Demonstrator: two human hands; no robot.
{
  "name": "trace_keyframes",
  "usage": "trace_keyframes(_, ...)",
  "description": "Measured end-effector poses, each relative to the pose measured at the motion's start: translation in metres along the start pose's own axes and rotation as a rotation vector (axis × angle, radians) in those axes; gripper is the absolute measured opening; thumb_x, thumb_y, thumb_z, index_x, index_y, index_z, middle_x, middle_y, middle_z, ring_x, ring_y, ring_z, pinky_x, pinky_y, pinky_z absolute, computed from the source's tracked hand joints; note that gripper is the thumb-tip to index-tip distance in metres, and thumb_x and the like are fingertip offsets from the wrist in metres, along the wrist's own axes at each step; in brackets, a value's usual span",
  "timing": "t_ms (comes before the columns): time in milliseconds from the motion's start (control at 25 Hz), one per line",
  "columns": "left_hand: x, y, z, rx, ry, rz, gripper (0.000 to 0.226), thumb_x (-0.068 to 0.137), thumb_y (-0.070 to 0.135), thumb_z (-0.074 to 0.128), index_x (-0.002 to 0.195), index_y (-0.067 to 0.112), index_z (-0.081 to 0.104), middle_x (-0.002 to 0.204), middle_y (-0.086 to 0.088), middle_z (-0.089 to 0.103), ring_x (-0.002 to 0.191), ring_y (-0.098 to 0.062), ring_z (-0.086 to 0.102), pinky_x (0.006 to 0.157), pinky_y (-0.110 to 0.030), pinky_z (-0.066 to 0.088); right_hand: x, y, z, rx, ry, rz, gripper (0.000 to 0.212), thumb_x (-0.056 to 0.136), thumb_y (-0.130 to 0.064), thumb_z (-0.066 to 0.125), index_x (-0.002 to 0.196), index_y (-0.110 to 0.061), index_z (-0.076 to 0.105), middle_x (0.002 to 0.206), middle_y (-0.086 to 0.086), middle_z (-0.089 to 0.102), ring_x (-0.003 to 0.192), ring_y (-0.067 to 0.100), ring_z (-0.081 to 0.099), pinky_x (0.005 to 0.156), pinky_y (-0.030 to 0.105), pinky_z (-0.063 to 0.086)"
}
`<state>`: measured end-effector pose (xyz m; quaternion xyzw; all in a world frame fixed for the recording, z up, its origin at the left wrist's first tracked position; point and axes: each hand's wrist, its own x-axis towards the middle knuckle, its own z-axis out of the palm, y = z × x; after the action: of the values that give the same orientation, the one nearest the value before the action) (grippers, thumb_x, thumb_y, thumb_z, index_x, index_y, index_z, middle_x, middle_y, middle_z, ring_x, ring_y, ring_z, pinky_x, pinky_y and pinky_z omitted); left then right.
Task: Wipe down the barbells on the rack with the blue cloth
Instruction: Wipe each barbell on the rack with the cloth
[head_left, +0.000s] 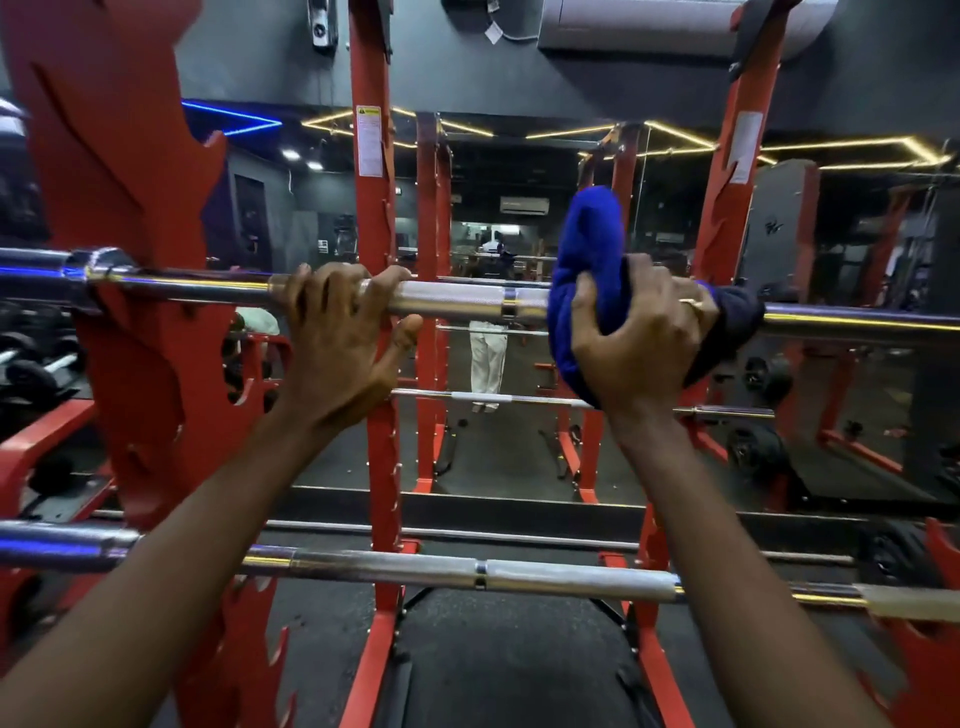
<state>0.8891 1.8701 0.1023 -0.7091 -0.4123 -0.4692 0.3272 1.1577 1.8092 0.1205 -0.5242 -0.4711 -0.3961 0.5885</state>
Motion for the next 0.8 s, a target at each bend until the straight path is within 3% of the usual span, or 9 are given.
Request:
trace_keyframes(120,-0.001,-0.002,0.001,0.028,0.063,0.004,0.049,0.104,0.052,0.036,0.14,0.022,0.052,0.124,-0.012,0.051,0.124,-0.034,0.046,0.117,-0.051,0.019,-0.017,0.0,0.012,0.185,0.006,-0.201,0.038,0.097,-0.042,0.061,0.122,-0.013,0.063,0.114,0.006,0.068,0.107,0.029,0.062,0.108,0.046,0.032)
trace_keyframes(200,-0.003,-0.004,-0.001,0.03,0.079,0.011,0.047,0.105,0.049,0.039,0.14,0.022,0.054,0.126,-0.011,0.052,0.125,-0.033,0.046,0.117,-0.048,0.019,-0.029,0.013,0.016,0.277,0.019,-0.2,0.05,0.094,-0.03,0.064,0.138,-0.009,0.05,0.137,0.01,0.058,0.129,0.032,0.054,0.12,0.045,0.024)
trace_keyframes(320,-0.004,-0.003,-0.009,-0.001,0.067,0.029,0.045,0.105,0.046,0.041,0.14,0.022,0.055,0.128,-0.008,0.054,0.127,-0.032,0.047,0.117,-0.048,0.024,-0.051,0.017,0.011,0.505,0.162,0.165,0.069,0.094,-0.011,0.06,0.152,0.007,0.028,0.16,0.016,0.032,0.15,0.032,0.029,0.129,0.036,0.01)
trace_keyframes(400,-0.003,0.0,-0.012,-0.001,0.053,0.025,0.043,0.105,0.041,0.041,0.142,0.023,0.054,0.132,-0.007,0.053,0.131,-0.031,0.045,0.118,-0.051,0.024,-0.054,0.009,0.004,0.657,0.287,0.462,0.063,0.101,-0.009,0.056,0.152,0.009,0.025,0.161,0.016,0.026,0.151,0.011,0.025,0.125,0.021,0.013)
trace_keyframes(480,-0.005,0.0,-0.012,-0.011,0.04,0.001,0.043,0.105,0.039,0.04,0.143,0.025,0.052,0.136,-0.005,0.052,0.135,-0.029,0.043,0.118,-0.052,0.023,-0.046,0.001,-0.005,0.827,0.41,0.764,0.043,0.107,-0.014,0.049,0.146,-0.005,0.032,0.153,0.006,0.035,0.135,-0.015,0.038,0.113,0.007,0.025)
trace_keyframes(560,-0.005,0.001,-0.013,-0.026,0.036,-0.02,0.043,0.105,0.04,0.037,0.143,0.027,0.052,0.136,-0.003,0.052,0.136,-0.028,0.042,0.118,-0.053,0.022,-0.03,-0.008,-0.012,1.09,0.442,1.093,0.028,0.111,-0.024,0.041,0.134,-0.01,0.05,0.134,0.0,0.058,0.107,-0.006,0.062,0.094,0.007,0.043)
trace_keyframes(600,-0.005,0.002,-0.013,-0.036,0.027,-0.029,0.043,0.105,0.041,0.037,0.143,0.027,0.052,0.135,-0.002,0.052,0.136,-0.027,0.042,0.118,-0.054,0.022,-0.026,-0.012,-0.015,1.292,0.373,1.216,0.03,0.113,-0.03,0.036,0.122,-0.013,0.059,0.112,-0.004,0.068,0.086,0.0,0.066,0.081,0.01,0.05)
trace_keyframes(680,-0.005,0.003,-0.013,-0.051,0.021,-0.043,0.041,0.105,0.04,0.038,0.142,0.028,0.052,0.134,-0.001,0.052,0.136,-0.026,0.041,0.119,-0.053,0.021,-0.017,-0.022,-0.02,1.724,0.272,1.289,0.049,0.112,-0.034,0.024,0.086,-0.021,0.064,0.067,-0.007,0.064,0.057,0.005,0.058,0.063,0.017,0.05)
trace_keyframes(800,-0.004,0.004,-0.009,-0.068,0.031,-0.062,0.041,0.105,0.04,0.037,0.14,0.028,0.054,0.132,-0.002,0.051,0.136,-0.028,0.041,0.119,-0.051,0.019,-0.009,-0.038,-0.011,2.008,0.215,1.486,0.041,0.104,-0.033,0.029,0.082,-0.019,0.06,0.056,-0.001,0.064,0.046,0.014,0.064,0.05,0.016,0.052)
